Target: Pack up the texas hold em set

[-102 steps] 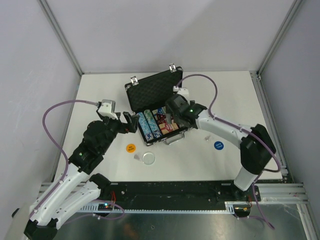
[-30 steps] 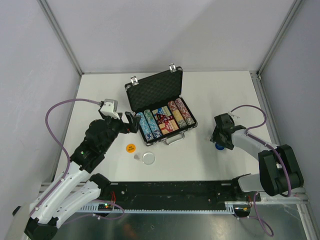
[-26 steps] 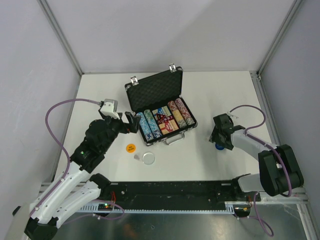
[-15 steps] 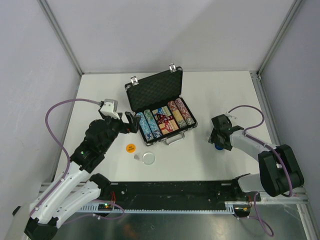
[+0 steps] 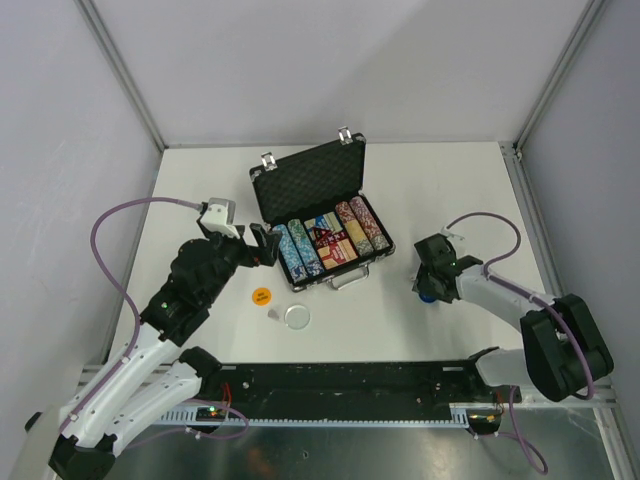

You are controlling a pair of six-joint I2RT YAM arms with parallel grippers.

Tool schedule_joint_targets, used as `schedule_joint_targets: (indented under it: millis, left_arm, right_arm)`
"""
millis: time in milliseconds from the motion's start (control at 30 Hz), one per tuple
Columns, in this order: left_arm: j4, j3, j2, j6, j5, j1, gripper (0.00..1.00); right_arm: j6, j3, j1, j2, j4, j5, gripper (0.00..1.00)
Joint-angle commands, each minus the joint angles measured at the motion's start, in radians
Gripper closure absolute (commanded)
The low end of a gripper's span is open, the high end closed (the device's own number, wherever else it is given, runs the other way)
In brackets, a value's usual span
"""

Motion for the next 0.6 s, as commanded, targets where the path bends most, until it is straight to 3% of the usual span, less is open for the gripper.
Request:
schedule_joint_targets:
  millis: [0,333,567]
  left_arm:
    - [0.033,0.000,-0.012,0.001,0.004,0.005,0.00]
    - [0.033,0.001,-0.017,0.003,-0.001,0.003,0.00]
    - [0.033,-0.001,-0.026,0.007,-0.010,0.003,0.00]
  right_arm:
    - [0.032,0.019,0.032,-0.061,-0.023,-0.012,0.56]
    - [-0.017,0.194,0.125,-0.077,-0.035,-0.017,0.55]
    - [-0.073,0.380,0.246,0.117,0.024,-0.010,0.53]
